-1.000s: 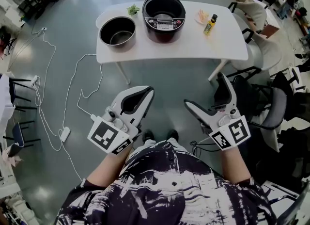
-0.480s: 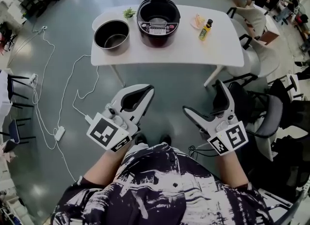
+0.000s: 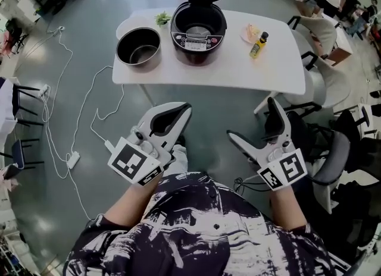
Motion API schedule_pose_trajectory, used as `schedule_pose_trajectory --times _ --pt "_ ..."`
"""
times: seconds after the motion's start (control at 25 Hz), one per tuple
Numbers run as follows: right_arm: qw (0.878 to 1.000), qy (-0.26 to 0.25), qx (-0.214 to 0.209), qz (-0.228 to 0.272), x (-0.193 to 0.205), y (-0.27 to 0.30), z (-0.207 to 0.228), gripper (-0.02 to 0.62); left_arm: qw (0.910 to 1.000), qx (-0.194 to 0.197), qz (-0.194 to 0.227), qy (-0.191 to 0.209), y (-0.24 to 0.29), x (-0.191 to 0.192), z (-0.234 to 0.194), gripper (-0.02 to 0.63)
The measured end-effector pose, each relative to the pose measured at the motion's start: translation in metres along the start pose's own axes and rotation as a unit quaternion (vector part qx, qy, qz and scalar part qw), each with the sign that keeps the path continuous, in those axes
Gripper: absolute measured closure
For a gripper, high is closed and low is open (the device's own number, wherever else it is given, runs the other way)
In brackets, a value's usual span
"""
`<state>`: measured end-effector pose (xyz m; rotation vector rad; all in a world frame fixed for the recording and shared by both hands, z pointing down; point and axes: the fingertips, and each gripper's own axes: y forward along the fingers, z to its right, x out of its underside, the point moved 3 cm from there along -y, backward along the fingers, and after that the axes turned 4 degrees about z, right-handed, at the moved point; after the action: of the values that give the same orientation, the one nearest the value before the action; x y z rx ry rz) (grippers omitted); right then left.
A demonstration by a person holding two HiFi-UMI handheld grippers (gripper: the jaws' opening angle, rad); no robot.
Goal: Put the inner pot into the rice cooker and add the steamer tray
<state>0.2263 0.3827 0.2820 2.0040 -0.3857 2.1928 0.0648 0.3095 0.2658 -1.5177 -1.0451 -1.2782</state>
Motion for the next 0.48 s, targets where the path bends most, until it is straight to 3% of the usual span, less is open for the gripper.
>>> schedule_pose_trajectory --times 0.2,0.48 --pt "1.0 -0.014 0.0 -0.006 0.005 0.049 0.017 0.041 0.9998 0.012 0.01 -0.01 0.025 0.006 -0.05 0.601" --pt "0.999 -0.03 0.018 -0.009 0.003 0.148 0.053 0.041 0.9989 0.039 0.016 -0.019 0.068 0.0 -0.152 0.601"
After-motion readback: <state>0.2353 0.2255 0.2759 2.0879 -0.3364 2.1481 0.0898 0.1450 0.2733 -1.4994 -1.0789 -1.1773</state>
